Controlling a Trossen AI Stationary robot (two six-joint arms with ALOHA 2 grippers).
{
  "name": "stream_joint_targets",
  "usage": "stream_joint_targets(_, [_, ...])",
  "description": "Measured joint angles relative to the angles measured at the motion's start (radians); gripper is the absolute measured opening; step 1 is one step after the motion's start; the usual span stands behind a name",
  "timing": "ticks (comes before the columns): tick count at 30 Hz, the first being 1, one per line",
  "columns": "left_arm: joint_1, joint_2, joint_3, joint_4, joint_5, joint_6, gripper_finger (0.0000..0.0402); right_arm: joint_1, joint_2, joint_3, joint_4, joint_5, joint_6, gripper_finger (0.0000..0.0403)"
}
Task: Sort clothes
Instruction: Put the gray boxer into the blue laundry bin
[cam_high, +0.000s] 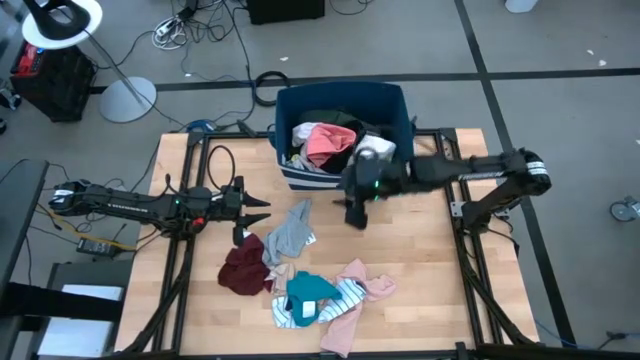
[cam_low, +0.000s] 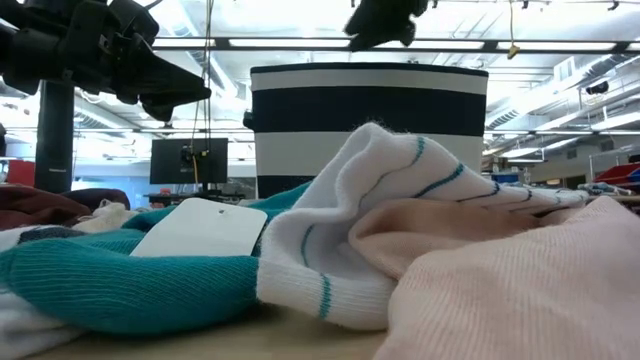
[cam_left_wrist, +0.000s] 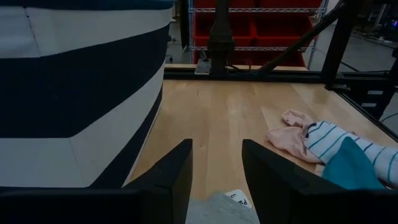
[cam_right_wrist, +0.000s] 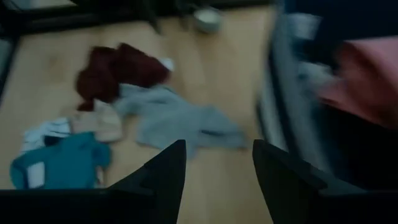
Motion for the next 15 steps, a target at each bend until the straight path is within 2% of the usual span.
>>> stream_joint_targets(4, [0.000,0.000,0.000,0.000,0.000,0.000,0.0145,0.049,0.000,-0.179,0.320,0.000,-0.006,0.0187])
stream_joint_targets(7, [0.000,0.000,0.000,0.000,0.000,0.000,0.0145,0.058,0.000,-0.289,0.490,-0.001,-0.006,0.0187])
stream_joint_targets(11, [0.000,0.000,0.000,0.000,0.000,0.000,0.0145,0.058,0.018,-0.377,0.616,0.012,-0.003,0.0187])
stream_joint_targets(15, [0.000,0.000,0.000,0.001,0.001,0.000,0.0145,0.058,0.110,-0.370,0.642,0.019,-0.002,0.0187])
